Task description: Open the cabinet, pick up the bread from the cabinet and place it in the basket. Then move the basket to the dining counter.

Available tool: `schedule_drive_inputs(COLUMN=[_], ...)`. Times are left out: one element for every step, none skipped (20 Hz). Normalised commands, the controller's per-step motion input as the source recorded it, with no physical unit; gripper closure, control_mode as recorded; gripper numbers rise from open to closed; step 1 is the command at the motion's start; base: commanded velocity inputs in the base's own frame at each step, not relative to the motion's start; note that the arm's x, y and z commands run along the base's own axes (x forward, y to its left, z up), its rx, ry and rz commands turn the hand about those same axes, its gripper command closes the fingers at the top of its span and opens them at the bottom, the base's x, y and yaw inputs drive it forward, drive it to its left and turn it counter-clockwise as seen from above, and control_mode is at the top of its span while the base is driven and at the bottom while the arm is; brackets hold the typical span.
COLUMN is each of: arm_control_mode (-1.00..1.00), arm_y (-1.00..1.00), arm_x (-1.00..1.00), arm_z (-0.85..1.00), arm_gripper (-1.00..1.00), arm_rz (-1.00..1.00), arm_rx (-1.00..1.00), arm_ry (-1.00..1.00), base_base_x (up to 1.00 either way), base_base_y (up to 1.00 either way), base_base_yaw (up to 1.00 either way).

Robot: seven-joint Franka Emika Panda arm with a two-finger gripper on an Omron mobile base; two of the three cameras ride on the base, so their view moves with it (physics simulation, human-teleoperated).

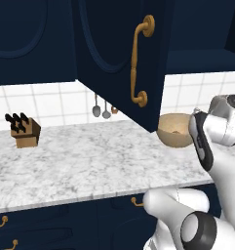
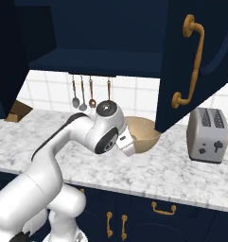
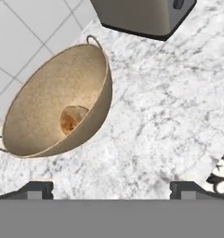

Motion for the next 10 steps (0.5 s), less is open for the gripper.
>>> schedule_drive_inputs(arm_control_mode=[-1.00, -1.00, -1.00, -1.00, -1.00, -1.00, -1.00, -1.00, -1.00, -1.00], arm_y=[0.00, 0.00, 0.00, 0.00, -0.02, -0.04, -0.02, -0.09, -0.13, -0.16], arm_x=[0.41, 0.59, 0.51, 0.51, 0.47, 0.40, 0.40, 0.39, 0.38, 0.37], arm_z=[0.00, -0.19, -0.24, -0.22, -0.15, -0.16, -0.19, -0.21, -0.29, -0.31], arm_gripper=[-1.00, -1.00, -1.00, -1.00, -1.00, -1.00, -1.00, -1.00, -1.00, -1.00], arm_rz=[0.00, 0.00, 0.00, 0.00, 0.00, 0.00, 0.00, 0.00, 0.00, 0.00], arm_rx=[0.03, 0.07, 0.07, 0.08, 0.06, 0.09, 0.08, 0.09, 0.09, 0.10], arm_ry=[0.20, 0.18, 0.12, 0.11, 0.09, 0.08, 0.04, 0.02, 0.01, 0.01], base_base_x=[0.00, 0.00, 0.00, 0.00, 0.00, 0.00, 0.00, 0.00, 0.00, 0.00], base_base_y=[0.00, 0.00, 0.00, 0.00, 0.00, 0.00, 0.00, 0.00, 0.00, 0.00], base_base_yaw=[0.00, 0.00, 0.00, 0.00, 0.00, 0.00, 0.00, 0.00, 0.00, 0.00])
